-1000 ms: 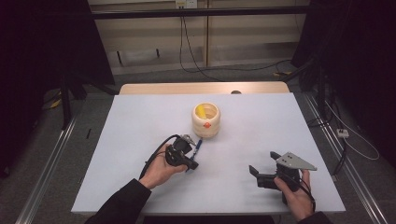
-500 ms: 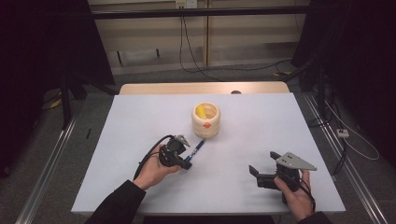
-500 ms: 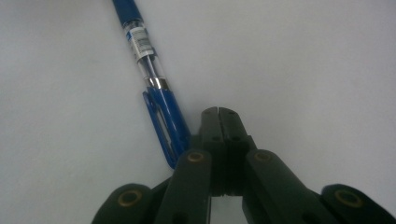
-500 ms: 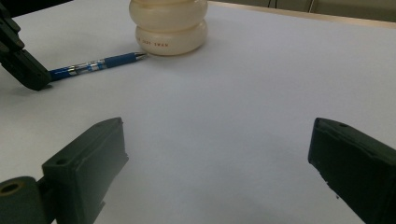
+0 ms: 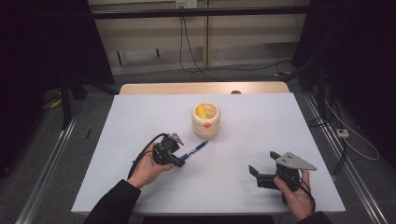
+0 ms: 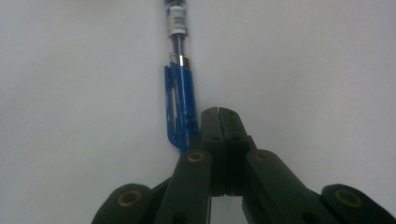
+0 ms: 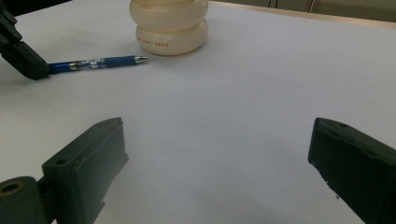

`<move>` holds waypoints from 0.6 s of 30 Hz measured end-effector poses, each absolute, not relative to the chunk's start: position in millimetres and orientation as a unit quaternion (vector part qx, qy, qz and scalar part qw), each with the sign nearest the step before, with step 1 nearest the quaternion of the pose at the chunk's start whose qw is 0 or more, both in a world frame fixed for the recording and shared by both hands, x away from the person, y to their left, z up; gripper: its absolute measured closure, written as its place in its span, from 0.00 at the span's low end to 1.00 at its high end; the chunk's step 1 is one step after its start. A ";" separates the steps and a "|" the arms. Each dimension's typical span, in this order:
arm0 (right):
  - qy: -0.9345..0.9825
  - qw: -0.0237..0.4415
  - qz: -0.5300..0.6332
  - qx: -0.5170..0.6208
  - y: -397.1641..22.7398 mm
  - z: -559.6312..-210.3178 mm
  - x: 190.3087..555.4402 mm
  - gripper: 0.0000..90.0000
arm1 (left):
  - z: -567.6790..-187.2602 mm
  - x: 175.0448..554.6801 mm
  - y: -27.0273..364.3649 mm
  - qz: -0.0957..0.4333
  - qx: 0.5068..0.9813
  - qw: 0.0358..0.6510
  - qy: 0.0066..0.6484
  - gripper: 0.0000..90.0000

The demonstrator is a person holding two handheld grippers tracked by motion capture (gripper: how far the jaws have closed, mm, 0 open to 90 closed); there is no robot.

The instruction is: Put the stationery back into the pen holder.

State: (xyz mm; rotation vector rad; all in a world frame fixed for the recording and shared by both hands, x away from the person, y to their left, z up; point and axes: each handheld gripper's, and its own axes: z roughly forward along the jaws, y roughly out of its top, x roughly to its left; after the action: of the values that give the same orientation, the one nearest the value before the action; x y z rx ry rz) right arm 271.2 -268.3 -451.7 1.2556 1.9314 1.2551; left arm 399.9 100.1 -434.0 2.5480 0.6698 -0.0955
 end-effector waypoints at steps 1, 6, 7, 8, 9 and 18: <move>0.712 0.256 0.462 0.463 -268.3 -451.7 271.3 0.05 | -434.9 400.2 101.0 -0.038 0.931 0.257 0.256 1.00; 0.712 0.257 0.462 0.463 -267.9 -451.7 271.2 0.05 | -435.9 400.6 102.8 -0.028 0.923 0.267 0.275 1.00; 0.712 0.256 0.462 0.463 -267.8 -451.6 271.0 0.05 | -434.9 403.1 105.0 -0.024 0.929 0.257 0.264 1.00; 0.712 0.256 0.462 0.463 -267.8 -451.6 271.0 0.05 | -435.7 403.2 105.4 -0.021 0.925 0.262 0.273 1.00; 0.712 0.256 0.462 0.463 -267.9 -451.7 271.1 0.05 | -435.5 404.2 106.8 -0.022 0.924 0.262 0.277 1.00; 0.712 0.256 0.462 0.463 -268.1 -451.9 271.4 0.05 | -435.7 406.2 109.6 -0.025 0.922 0.267 0.280 1.00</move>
State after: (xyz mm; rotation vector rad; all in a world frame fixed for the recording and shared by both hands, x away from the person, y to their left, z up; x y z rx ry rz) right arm 271.4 -268.1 -451.9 1.2559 1.9322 1.2529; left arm 406.2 109.6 -435.7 2.4876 0.7543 -0.0671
